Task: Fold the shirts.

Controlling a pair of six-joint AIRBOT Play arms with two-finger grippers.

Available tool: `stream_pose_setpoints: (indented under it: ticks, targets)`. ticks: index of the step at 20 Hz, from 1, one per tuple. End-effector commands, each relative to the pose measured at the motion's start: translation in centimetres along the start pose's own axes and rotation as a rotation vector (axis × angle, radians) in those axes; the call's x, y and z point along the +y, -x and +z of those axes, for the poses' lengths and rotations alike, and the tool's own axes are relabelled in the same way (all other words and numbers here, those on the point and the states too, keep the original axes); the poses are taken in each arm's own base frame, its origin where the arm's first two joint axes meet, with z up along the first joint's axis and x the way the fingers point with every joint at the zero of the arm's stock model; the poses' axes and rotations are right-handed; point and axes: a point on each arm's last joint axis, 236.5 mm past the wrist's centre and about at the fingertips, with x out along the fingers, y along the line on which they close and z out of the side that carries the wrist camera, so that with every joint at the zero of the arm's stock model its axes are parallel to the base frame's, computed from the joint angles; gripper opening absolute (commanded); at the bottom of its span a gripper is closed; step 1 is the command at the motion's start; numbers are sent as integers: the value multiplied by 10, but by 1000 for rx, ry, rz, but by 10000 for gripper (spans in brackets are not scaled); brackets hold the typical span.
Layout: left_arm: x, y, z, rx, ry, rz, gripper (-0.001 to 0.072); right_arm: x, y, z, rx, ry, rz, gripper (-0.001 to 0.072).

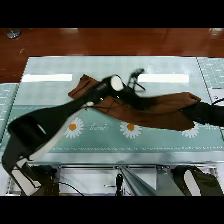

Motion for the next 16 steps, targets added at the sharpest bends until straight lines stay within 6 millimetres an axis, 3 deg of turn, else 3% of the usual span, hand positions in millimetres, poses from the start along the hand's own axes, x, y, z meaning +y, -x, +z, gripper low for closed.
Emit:
stream_pose_setpoints:
  ticks: [1,5,8,10,12,14,16]
  targets:
    - [-48,-40,-47,116,-49,-50,25,5,2,6,-43,-13,15,31]
    - [-66,-50,-51,94,-65,-70,25,15,-7,15,-31,-21,85,31]
    - [-45,-21,-16,42,-17,-64,25,21,-10,18,-24,-20,122,31]
    - [-13,28,27,-52,43,-49,25,24,-10,17,-23,-20,134,31]
    - [25,91,68,-167,102,-26,25,34,-12,17,-26,2,158,31]
    - [64,161,95,-268,160,1,25,48,-19,18,-22,28,188,31]
    - [102,236,105,-358,205,48,25,67,-33,22,0,51,230,31]
